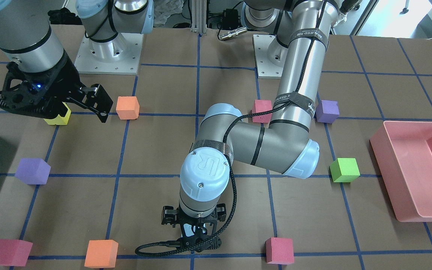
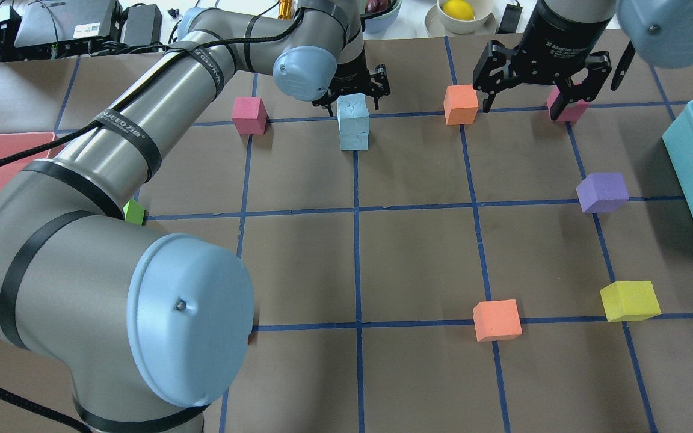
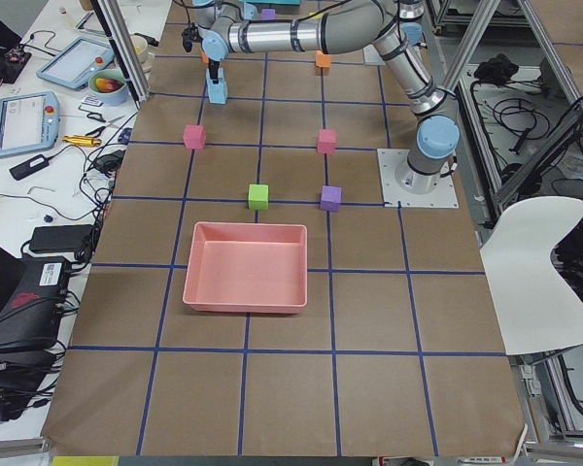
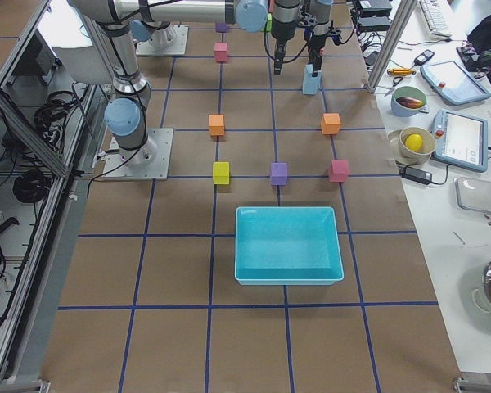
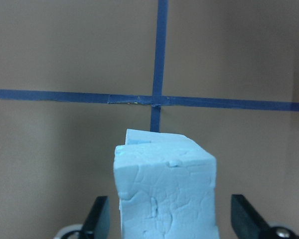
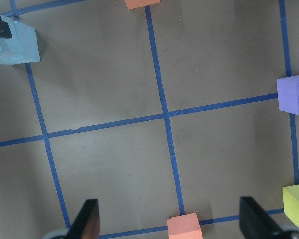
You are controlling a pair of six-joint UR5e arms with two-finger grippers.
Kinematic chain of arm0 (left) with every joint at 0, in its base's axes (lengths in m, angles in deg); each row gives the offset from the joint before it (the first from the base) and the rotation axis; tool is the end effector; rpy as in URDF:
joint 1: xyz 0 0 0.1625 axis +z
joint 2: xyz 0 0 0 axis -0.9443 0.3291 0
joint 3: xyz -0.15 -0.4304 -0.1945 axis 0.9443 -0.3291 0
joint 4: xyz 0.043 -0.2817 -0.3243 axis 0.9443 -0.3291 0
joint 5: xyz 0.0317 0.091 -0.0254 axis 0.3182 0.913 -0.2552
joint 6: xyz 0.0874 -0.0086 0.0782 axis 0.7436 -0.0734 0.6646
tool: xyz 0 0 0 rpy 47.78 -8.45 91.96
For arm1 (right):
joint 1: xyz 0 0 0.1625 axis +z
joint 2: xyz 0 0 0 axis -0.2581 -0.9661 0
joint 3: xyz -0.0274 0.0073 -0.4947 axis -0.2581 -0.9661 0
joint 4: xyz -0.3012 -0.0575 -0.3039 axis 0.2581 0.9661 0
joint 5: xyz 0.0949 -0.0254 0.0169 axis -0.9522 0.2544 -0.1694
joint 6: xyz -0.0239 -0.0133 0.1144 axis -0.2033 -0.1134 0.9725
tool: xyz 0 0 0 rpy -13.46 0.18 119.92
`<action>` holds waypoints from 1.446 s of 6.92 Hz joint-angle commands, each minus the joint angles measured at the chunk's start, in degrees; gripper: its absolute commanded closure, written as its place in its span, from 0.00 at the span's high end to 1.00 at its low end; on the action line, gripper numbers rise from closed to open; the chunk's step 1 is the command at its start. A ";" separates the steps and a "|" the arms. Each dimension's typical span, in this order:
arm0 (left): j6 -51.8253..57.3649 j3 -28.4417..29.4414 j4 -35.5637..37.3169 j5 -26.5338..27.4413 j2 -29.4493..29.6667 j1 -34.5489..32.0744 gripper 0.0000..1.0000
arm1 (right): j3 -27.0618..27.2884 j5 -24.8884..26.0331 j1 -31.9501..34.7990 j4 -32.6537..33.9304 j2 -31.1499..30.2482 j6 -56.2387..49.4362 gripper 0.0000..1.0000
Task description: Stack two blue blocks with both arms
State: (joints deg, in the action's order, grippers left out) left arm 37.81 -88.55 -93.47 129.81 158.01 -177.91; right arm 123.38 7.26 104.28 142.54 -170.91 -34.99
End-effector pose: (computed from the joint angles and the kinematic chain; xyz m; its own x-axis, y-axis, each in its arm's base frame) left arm -0.3870 -0.7779 0.3036 -0.9941 -0.0595 0.0909 -0.0652 0.9959 -0.0620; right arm 0.1309 -0.5627 0.5370 -0.9848 0.1698 -0.0365 0.1699 0.9855 0.0002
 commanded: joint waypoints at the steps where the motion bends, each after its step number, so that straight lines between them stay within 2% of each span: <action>1: 0.39 0.53 -1.64 0.10 -2.69 0.51 1.00 | 0.07 0.04 -0.03 -1.74 -1.77 -0.24 1.00; 2: 4.49 0.36 -7.14 0.28 -6.36 3.30 1.00 | 0.16 0.04 0.06 -1.93 -2.12 -0.59 1.00; 4: 13.71 -0.17 -22.92 1.94 -16.71 9.10 1.00 | -0.02 0.22 0.06 -8.15 -2.03 -0.68 1.00; 5: 22.54 -0.52 -27.36 4.30 -21.20 12.52 1.00 | -0.02 0.22 0.14 -8.17 -2.03 -0.68 1.00; 6: 25.24 -2.78 -30.10 4.67 -24.99 15.07 1.00 | -0.19 0.57 0.14 -8.09 -2.03 -0.85 1.00; 7: 25.01 -8.20 -29.78 4.50 -29.73 15.01 1.00 | -0.19 3.53 0.14 -8.09 -2.12 -2.07 1.00; 8: 25.18 -13.13 -28.56 4.50 -34.39 15.19 1.00 | -0.28 3.82 0.14 -7.91 -2.04 -5.30 1.00; 10: 24.14 -16.94 -28.37 4.58 -40.91 14.84 1.00 | -0.46 3.65 0.14 -7.82 -2.03 -5.34 1.00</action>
State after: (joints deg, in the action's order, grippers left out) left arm 62.64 -102.93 -121.95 134.32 120.93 -162.90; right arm 122.99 10.86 104.43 134.67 -172.96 -39.92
